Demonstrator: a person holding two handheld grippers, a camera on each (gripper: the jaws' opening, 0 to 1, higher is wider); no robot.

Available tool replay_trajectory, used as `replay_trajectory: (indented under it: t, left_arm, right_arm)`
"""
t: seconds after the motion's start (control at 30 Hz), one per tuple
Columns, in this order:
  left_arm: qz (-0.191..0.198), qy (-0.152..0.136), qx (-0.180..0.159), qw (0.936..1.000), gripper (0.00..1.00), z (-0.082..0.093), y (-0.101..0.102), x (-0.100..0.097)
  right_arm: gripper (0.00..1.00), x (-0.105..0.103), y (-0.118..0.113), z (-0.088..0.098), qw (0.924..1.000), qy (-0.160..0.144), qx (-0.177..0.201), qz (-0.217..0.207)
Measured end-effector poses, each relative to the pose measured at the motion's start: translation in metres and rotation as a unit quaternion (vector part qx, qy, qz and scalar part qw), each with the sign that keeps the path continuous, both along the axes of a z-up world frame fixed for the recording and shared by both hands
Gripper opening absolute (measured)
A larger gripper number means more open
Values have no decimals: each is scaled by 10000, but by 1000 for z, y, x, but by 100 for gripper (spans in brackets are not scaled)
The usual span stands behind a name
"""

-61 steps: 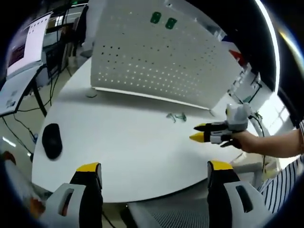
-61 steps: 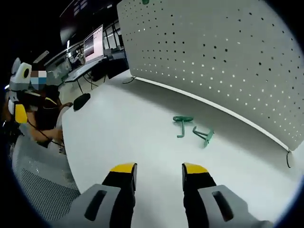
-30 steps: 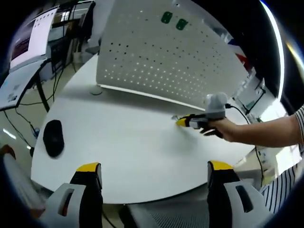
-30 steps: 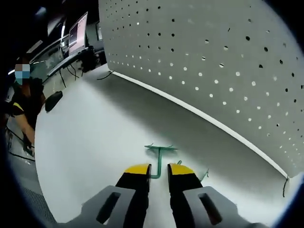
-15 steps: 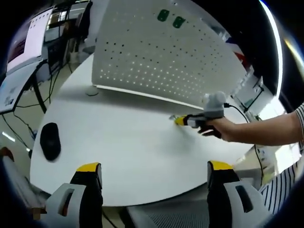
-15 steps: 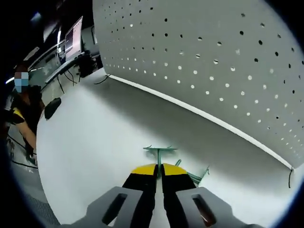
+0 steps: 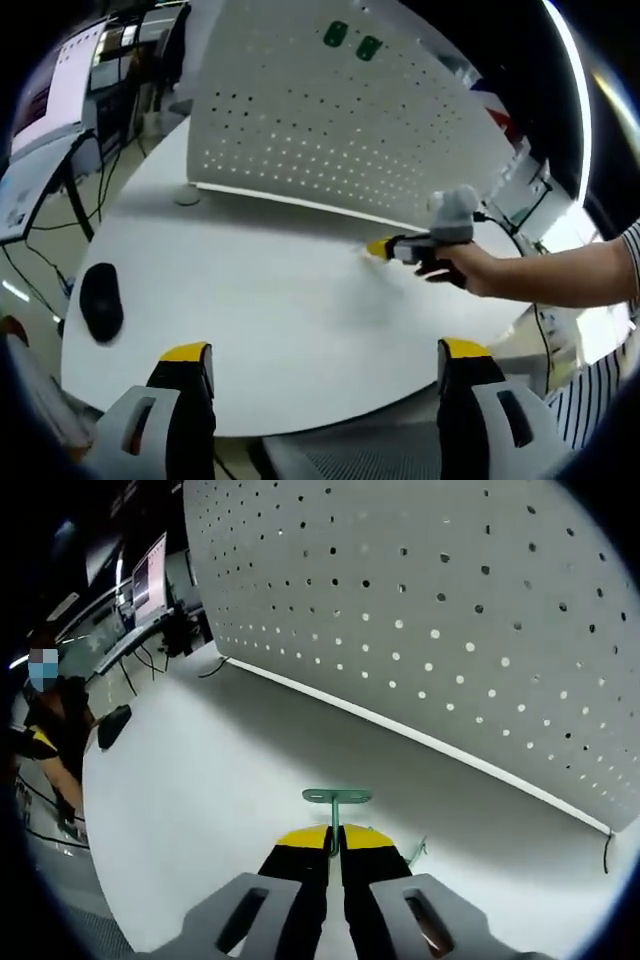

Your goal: Insert the hook assembly into the mounting plate slot until the hook locks in place.

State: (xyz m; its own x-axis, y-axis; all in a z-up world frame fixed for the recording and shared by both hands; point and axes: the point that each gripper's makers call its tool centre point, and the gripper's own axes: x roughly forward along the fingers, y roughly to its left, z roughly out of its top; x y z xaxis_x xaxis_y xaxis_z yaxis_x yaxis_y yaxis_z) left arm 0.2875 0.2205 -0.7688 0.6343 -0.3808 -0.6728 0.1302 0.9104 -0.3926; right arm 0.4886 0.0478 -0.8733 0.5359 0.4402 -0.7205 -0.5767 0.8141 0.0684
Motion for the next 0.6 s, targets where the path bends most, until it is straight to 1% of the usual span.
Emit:
replay_trajectory:
  t: [0.07,0.1,0.27,0.43,0.6]
  left_arm:
    - [-2,-15,6,10000,94,2,0,0]
    - [5,-23,6,10000,94,2,0,0]
    - [-14,-30,59,10000,94,3,2,0]
    - [-33,-52,53,10000,95,6,-2,-2]
    - [-45,-115,41,9999,95,9,-5,-3]
  right_arm:
    - [0,1,0,2,9998,84,112,-148]
    - [0,2,-1,3,9998,79,97,-162]
    - [0,2,-1,6,9998,78,64,-163]
    - [0,2,3,15,9997,46,165,-181]
    - [0,1,6,23,9998,-4,144,-152]
